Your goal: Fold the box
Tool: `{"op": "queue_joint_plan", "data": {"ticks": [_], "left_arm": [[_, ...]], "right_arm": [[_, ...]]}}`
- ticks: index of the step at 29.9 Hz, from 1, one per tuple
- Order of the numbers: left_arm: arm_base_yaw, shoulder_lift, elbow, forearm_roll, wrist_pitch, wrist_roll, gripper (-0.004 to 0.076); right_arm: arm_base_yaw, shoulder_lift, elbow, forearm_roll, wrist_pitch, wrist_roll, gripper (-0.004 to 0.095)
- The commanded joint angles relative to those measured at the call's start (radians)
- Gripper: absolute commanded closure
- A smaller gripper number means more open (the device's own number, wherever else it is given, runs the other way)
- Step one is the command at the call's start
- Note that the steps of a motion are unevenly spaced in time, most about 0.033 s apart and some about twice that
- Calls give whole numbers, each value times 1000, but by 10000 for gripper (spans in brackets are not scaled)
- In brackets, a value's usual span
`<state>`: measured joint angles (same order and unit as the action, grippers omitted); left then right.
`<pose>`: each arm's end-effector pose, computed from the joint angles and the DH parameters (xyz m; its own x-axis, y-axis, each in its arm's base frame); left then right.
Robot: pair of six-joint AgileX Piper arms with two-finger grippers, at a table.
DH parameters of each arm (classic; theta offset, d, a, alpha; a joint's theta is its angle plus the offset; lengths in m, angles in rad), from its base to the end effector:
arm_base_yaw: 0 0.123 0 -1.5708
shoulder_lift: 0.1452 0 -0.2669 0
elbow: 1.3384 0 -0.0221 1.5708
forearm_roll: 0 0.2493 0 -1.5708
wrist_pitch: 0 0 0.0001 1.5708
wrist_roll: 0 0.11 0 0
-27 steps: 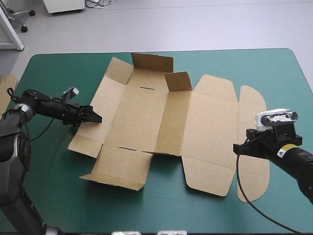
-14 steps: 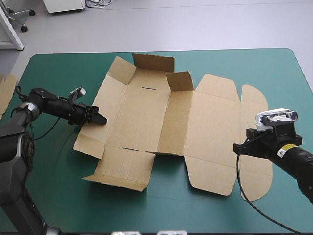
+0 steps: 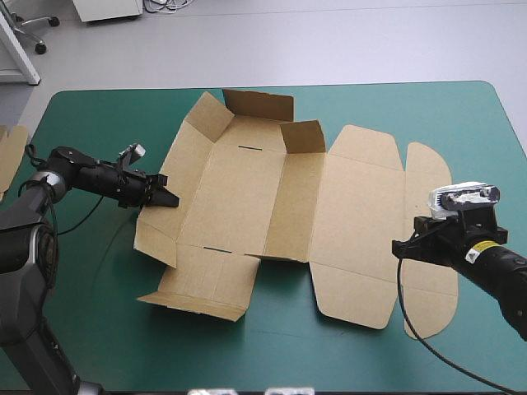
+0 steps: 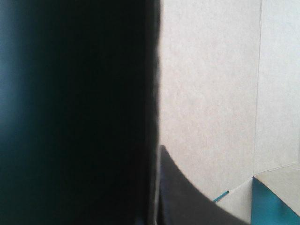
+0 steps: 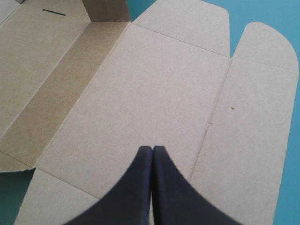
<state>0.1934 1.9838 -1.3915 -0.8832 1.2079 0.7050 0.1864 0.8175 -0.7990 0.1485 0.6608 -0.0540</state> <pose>0.3811 -0.0064 0.1721 -0.9697 0.0163 -0.2439 0.1831 0.7096 -0.6805 0.1808 0.0443 0.3205 -0.5594 -0.0411 -0.8279 -0.2238 0.9692 0.1031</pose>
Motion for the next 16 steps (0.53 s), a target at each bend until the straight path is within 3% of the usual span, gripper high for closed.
{"op": "queue_joint_plan", "data": {"ticks": [1,16], "left_arm": [[-4,-76,-57,-33,90,-2,738],[-129,-193,-246,453,84,-89,738]], "right_arm": [[-9,2,-35,0,-65,0,942],[-9,39,-37,4,-79,0,942]]}}
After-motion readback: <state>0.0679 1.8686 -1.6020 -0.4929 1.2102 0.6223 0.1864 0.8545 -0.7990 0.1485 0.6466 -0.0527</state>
